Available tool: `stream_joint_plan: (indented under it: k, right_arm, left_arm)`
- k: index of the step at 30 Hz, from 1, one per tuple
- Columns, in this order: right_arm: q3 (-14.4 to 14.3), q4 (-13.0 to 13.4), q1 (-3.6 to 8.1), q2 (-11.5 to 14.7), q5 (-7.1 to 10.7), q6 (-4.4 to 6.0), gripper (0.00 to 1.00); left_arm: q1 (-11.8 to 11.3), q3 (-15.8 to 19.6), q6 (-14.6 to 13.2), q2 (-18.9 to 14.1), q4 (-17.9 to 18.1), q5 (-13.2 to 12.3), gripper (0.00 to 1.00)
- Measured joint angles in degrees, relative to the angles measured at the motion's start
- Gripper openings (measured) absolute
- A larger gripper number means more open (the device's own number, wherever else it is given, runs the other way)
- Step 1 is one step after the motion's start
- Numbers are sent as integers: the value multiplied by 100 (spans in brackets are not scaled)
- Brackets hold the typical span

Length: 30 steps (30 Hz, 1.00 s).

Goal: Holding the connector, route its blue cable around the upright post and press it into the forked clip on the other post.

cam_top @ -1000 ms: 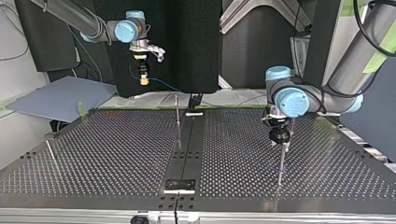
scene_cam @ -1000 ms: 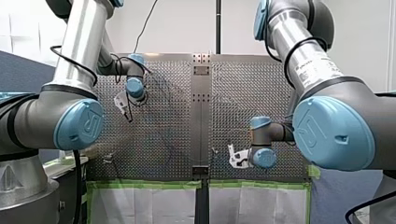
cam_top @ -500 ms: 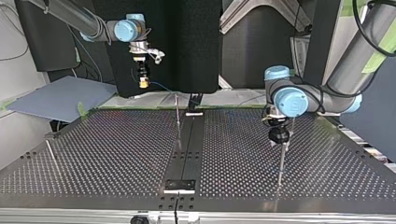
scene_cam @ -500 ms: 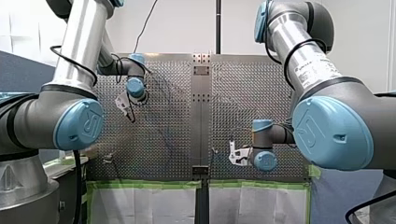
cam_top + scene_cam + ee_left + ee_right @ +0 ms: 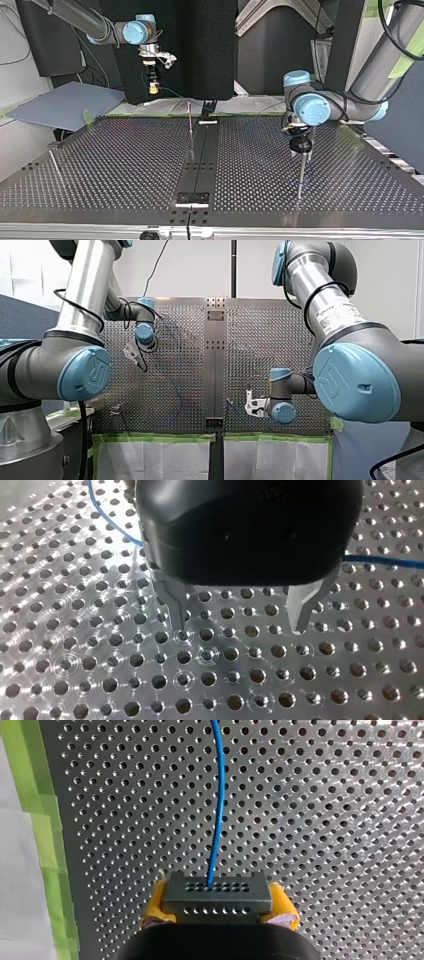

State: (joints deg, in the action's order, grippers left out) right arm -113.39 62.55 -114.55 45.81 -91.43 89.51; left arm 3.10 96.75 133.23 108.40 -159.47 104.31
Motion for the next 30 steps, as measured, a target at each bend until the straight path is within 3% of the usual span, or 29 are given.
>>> stream_joint_plan:
  k: [7, 18, 30]
  right_arm:
    - [0, -22, -9, -3, 2, -17, 0]
    - [1, -36, -26, -13, 0, -53, 0]
    - [5, -40, -29, -13, 2, -55, 0]
  left_arm:
    - [-12, 187, 276, 15, 184, -30, 100]
    - [-54, 398, -39, 91, 375, 173, 100]
    - [-89, 524, -67, 616, 503, 101, 100]
